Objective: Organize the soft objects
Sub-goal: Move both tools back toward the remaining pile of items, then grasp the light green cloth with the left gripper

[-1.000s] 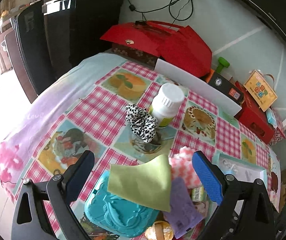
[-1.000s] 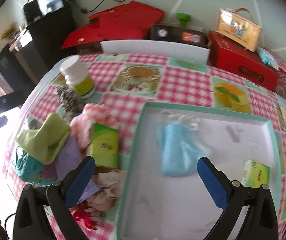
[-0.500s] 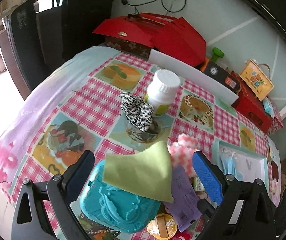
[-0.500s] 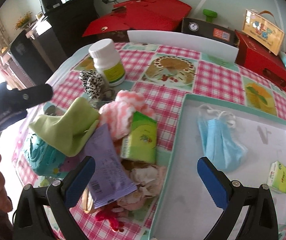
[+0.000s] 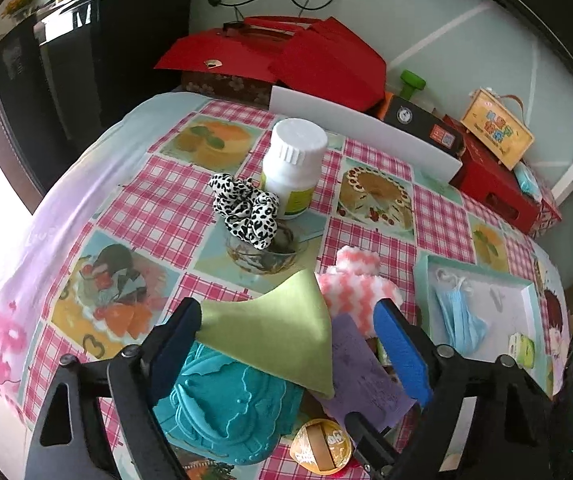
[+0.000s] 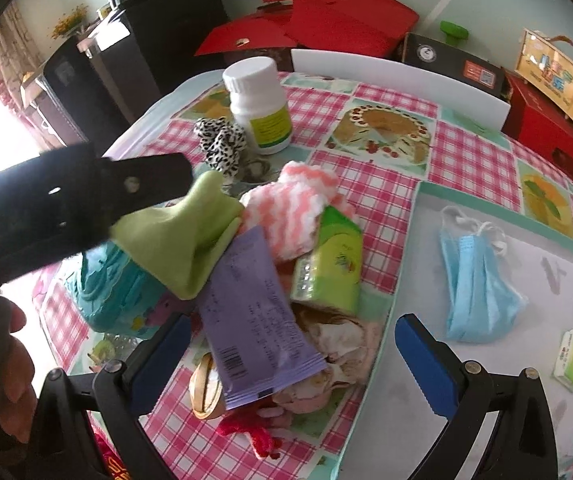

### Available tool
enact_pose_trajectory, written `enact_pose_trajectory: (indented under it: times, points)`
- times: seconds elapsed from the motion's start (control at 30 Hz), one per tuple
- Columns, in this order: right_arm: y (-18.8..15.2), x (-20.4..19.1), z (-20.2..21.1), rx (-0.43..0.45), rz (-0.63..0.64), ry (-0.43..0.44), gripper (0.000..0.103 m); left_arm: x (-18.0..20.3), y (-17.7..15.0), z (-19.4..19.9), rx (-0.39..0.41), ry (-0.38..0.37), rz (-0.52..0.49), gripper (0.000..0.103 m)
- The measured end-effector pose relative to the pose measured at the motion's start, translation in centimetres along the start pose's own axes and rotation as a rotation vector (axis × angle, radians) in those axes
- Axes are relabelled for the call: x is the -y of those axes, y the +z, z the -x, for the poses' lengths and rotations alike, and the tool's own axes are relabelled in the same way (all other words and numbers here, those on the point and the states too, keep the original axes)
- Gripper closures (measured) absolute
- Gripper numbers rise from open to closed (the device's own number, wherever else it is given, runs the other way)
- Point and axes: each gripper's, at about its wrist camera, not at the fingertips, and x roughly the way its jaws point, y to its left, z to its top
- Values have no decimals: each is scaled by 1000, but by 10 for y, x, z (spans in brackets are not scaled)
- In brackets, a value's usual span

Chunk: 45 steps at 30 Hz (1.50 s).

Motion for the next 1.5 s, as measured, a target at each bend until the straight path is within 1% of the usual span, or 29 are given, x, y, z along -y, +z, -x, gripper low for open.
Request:
enact_pose_trajectory:
  times: [0.3,0.47,0.53,0.57,0.6,0.63,0.7,0.83,0.9,1.07,1.13,1.33,1.4,1.5]
  points:
    - [0,0,-3,-4,6,33,0,9,-3,-8,-13,54,-71,16]
    - [-1,-6,-9,-22,27,51,0,12,-4,-9,-12,68,-101,16]
    - [-2,-7,-10,-22,30,60,0,12,-4,-10,-10,85,-110,20]
    - [-2,-8,-12,-24,30,68,0,13,-4,-10,-9,94,-114,25]
    - [-2,-8,-13,-26,32,71,0,12,-4,-10,-9,101,-115,26]
    - [-2,-8,-14,-28,35,73,2,11,-4,-10,-9,100,-111,26]
    - [-2,-7,-17,-33,34,87,10,9,-3,-10,-9,100,-106,26]
    - [-3,-6,-21,-40,36,90,21,10,-3,-10,-10,106,-115,26]
    - [-3,-5,-22,-44,42,82,31,11,-3,-11,-11,109,-119,26]
    - [-4,2,-23,-46,36,91,34,13,-3,-13,-16,113,-137,26]
    - [-4,5,-20,-42,27,99,37,15,-3,-14,-19,115,-147,26]
    - [-4,17,-18,-38,0,103,38,28,-5,-21,-38,124,-200,29]
    - [-4,21,-18,-38,-14,106,38,32,-6,-25,-48,127,-220,38]
    - [-4,25,-19,-41,-29,112,38,39,-8,-30,-59,152,-257,40]
